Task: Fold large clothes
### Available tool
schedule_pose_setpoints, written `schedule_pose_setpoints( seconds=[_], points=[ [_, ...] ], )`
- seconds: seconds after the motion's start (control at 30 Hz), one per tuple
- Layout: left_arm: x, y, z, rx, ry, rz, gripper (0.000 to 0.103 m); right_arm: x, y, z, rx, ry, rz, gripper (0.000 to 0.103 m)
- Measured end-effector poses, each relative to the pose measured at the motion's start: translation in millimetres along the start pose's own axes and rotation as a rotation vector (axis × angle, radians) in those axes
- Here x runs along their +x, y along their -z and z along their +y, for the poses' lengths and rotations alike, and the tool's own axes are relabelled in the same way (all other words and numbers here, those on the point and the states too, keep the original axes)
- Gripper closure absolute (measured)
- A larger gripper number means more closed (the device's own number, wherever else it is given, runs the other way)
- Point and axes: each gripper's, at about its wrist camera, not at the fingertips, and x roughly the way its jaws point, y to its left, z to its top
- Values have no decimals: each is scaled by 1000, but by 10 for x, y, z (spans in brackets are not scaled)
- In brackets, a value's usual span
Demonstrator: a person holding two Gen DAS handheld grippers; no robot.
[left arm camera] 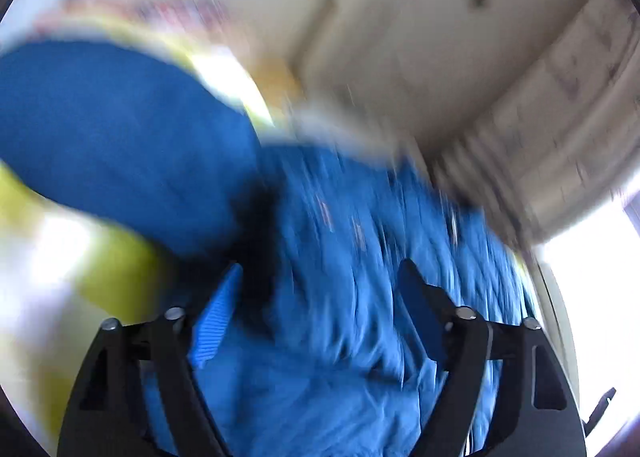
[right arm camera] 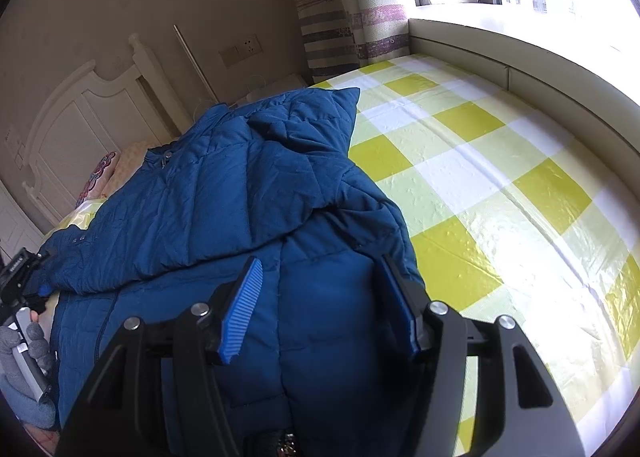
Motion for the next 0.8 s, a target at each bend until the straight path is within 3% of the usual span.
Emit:
schedule_pose_setpoints(
  seconds=[0.03, 0.07, 0.13, 0.23, 0.3, 0.37, 0.43, 0.6, 0.67, 0.8],
  points=[
    [-233, -23, -8, -8, -10, -101, 11, 0, -1, 0, 0, 0, 0, 44],
    [-340, -50, -44, 2, 6, -142, 12, 0, 1, 0, 1, 1, 0, 44],
    [-343, -73, -262, 127, 29, -92, 12, 0, 0, 2, 0, 2, -1, 44],
    [-86, 144, -628, 386, -20, -1, 12, 1, 0, 3, -1, 4, 0, 44],
    [200, 328, -798, 502, -46, 60, 12, 1, 4, 11, -4, 7, -1, 44],
    [514, 482, -775, 520, -43, 184, 12, 2, 6, 14, -5, 8, -1, 44],
    [659, 569, -691, 530, -58, 248, 12, 10, 8, 24, -8, 15, 4, 44],
    [656, 572, -657, 506, -8, 239, 12, -9, -9, 127, -44, 86, 7, 44],
    [619, 546, -601, 482, 16, 235, 11, -99, -39, 312, -106, 118, -44, 43],
    [588, 507, -601, 463, 35, 231, 11, -46, -200, 928, -298, 81, -75, 39]
  ],
)
